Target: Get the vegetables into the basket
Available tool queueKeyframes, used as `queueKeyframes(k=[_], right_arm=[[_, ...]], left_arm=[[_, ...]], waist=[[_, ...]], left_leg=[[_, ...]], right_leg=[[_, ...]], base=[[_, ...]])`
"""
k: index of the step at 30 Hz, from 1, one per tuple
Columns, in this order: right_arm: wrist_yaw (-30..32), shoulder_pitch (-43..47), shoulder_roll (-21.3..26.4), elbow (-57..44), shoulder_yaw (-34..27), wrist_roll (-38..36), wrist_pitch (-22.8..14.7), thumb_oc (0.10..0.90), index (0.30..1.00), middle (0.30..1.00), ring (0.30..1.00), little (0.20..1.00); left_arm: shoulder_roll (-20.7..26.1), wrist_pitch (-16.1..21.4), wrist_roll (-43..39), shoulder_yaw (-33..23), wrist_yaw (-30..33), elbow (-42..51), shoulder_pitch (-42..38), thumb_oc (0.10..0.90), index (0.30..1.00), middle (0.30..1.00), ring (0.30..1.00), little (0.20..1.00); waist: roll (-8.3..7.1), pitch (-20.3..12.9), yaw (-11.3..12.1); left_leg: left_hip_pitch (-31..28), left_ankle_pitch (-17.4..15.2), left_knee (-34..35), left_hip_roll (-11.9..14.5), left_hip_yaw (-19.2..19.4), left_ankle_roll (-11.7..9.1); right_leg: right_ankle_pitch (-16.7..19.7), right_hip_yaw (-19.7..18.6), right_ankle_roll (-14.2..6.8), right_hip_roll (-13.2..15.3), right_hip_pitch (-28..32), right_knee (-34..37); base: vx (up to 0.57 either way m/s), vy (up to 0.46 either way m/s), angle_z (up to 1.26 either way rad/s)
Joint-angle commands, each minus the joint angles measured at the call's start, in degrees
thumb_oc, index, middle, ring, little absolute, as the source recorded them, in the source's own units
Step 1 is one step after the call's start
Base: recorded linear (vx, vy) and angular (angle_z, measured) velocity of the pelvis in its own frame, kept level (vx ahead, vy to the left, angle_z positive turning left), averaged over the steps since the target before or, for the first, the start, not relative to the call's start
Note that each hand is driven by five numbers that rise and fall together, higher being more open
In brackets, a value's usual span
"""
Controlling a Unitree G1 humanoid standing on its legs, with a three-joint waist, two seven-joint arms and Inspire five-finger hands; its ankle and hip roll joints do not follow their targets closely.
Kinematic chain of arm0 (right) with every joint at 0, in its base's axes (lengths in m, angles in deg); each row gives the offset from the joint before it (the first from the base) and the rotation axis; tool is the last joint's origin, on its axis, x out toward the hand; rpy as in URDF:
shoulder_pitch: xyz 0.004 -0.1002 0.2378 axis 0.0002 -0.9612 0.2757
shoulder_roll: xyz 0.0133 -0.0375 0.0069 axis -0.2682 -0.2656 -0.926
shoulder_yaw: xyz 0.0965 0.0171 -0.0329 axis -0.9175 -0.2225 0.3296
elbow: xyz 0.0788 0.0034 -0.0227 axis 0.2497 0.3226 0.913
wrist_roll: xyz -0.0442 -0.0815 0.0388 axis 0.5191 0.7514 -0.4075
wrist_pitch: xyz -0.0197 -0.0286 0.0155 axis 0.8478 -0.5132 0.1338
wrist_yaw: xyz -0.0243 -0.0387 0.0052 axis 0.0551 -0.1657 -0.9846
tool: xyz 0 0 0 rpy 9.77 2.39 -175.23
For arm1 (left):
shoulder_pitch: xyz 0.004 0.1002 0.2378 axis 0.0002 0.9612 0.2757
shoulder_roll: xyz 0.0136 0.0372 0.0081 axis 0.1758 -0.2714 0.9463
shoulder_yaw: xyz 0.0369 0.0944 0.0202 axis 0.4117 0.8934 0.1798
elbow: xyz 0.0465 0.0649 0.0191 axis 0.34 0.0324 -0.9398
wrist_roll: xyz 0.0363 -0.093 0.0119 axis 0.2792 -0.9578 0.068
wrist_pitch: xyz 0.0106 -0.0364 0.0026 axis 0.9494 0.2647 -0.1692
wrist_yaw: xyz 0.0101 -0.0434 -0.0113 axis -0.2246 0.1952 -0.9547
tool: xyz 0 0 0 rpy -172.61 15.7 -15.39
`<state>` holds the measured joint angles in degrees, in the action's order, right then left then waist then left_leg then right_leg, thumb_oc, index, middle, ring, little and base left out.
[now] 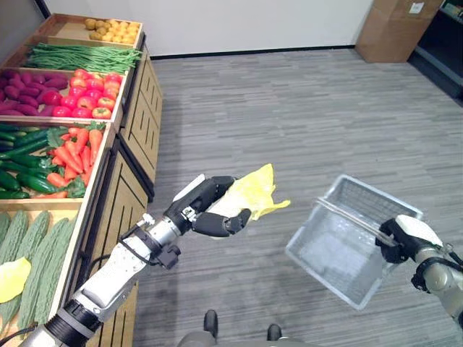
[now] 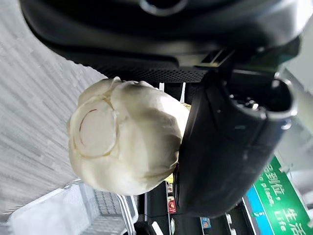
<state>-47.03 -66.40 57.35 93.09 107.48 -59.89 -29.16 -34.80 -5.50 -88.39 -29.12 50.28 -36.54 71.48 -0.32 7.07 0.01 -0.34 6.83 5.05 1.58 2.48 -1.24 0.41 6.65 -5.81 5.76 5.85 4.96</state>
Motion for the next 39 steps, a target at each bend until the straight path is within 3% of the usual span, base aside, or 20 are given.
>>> queueKeyframes(k=[1, 2, 9, 10, 18, 22, 30, 31, 35, 39], right_arm=[[2.4, 10.9, 6.5, -3.7, 0.1, -0.4, -3.0, 0.400, 0.300, 0.300, 0.300, 0.300], [2.0, 15.9, 5.9, -5.8, 3.1, -2.3, -3.6, 0.400, 0.300, 0.300, 0.300, 0.300], [1.3, 26.5, 0.5, -7.7, 8.2, -8.1, -3.9, 0.400, 0.300, 0.300, 0.300, 0.300], [0.6, 29.4, -3.0, -10.2, 8.9, -11.6, -4.0, 0.400, 0.300, 0.300, 0.300, 0.300], [-1.3, 32.2, -10.6, -13.3, 9.2, -20.5, -4.0, 0.400, 0.300, 0.300, 0.300, 0.300], [-1.8, 32.2, -12.2, -16.0, 9.3, -21.6, -4.0, 0.400, 0.300, 0.300, 0.300, 0.300], [-1.8, 33.4, -13.6, -19.5, 9.8, -22.9, -4.1, 0.400, 0.300, 0.300, 0.300, 0.300], [-1.6, 33.4, -15.1, -20.6, 8.9, -25.3, -4.6, 0.400, 0.300, 0.300, 0.300, 0.300], [-1.5, 32.6, -17.2, -22.1, 7.6, -28.7, -5.1, 0.400, 0.300, 0.300, 0.300, 0.300], [-3.0, 30.7, -18.2, -26.1, 6.9, -32.4, -5.2, 0.400, 0.300, 0.300, 0.300, 0.300]], left_arm=[[-0.4, 7.7, 2.5, 0.9, -0.1, 5.5, -9.6, 0.400, 0.300, 0.300, 0.300, 0.300], [-0.1, 8.2, 4.3, 3.7, 0.3, 5.5, -12.7, 0.400, 0.300, 0.300, 0.300, 0.300], [-1.6, 8.4, 8.1, 7.5, 1.6, 4.6, -17.1, 0.400, 0.300, 0.300, 0.300, 0.300], [-3.1, 8.4, 9.4, 8.6, 2.2, 3.6, -18.3, 0.400, 0.300, 0.300, 0.300, 0.300], [-6.6, 8.0, 15.1, 11.2, 4.1, 1.4, -20.4, 0.400, 0.300, 0.300, 0.300, 0.300], [-8.6, 7.5, 17.1, 12.3, 4.5, -1.0, -19.7, 0.400, 0.300, 0.300, 0.300, 0.300], [-9.5, 8.0, 28.7, 16.6, 6.1, -6.9, -21.1, 0.400, 0.300, 0.300, 0.300, 0.300], [-9.5, 8.5, 32.8, 17.9, 6.1, -9.2, -21.4, 0.400, 0.300, 0.300, 0.300, 0.300], [-10.7, 8.2, 36.8, 18.9, 6.7, -13.8, -21.4, 0.400, 0.300, 0.300, 0.300, 0.300], [-13.8, 6.9, 41.6, 17.4, 10.0, -21.6, -20.7, 0.400, 0.300, 0.300, 0.300, 0.300]], waist=[[-2.86, -2.9, 0.8], [-2.79, -3.0, 0.8], [-2.50, -2.9, 1.1], [-2.40, -2.9, 1.2], [-2.59, -3.0, 1.2], [-2.68, -3.1, 1.0], [-2.84, -3.5, 0.8], [-2.81, -3.7, 0.8], [-2.89, -3.8, 0.5], [-3.24, -4.0, 0.3]], left_leg=[[-2.1, -3.1, 0.0, 3.2, 1.6, -4.4], [-2.2, -3.3, 0.0, 3.2, 2.0, -4.4], [-2.4, -3.0, 0.0, 3.3, 3.0, -4.2], [-2.6, -3.1, 0.0, 3.3, 3.3, -4.1], [-2.8, -3.3, 0.0, 3.4, 3.5, -4.1], [-2.9, -3.4, 0.0, 3.4, 3.5, -4.0], [-3.3, -3.6, 0.0, 3.5, 3.6, -4.1], [-3.3, -3.7, 0.0, 3.6, 3.7, -4.1], [-3.4, -3.7, 0.0, 3.6, 4.0, -4.0], [-3.5, -3.7, 0.0, 3.8, 4.1, -4.1]], right_leg=[[4.4, -2.7, -4.4, 3.0, -2.0, 0.0], [4.5, -3.1, -4.4, 3.1, -2.2, 0.0], [5.0, -4.0, -4.3, 3.1, -2.8, 0.0], [5.0, -4.2, -4.3, 3.1, -2.8, 0.0], [4.8, -4.4, -4.3, 3.1, -2.6, 0.0], [4.7, -4.3, -4.3, 3.0, -2.5, 0.0], [4.4, -4.4, -4.1, 2.9, -2.2, 0.0], [4.3, -4.5, -4.1, 2.9, -2.1, 0.0], [4.4, -4.7, -4.2, 2.8, -2.3, 0.0], [4.3, -4.8, -4.0, 2.7, -2.2, 0.0]], base=[[-0.01, 0.019, -0.07], [-0.01, 0.014, -0.05], [-0.01, 0.009, -0.12], [-0.03, 0.010, -0.10], [0.00, 0.002, -0.02], [0.00, 0.000, 0.00], [0.00, 0.000, 0.00], [0.00, 0.000, 0.00], [0.00, 0.000, 0.00], [0.01, 0.000, -0.02]])
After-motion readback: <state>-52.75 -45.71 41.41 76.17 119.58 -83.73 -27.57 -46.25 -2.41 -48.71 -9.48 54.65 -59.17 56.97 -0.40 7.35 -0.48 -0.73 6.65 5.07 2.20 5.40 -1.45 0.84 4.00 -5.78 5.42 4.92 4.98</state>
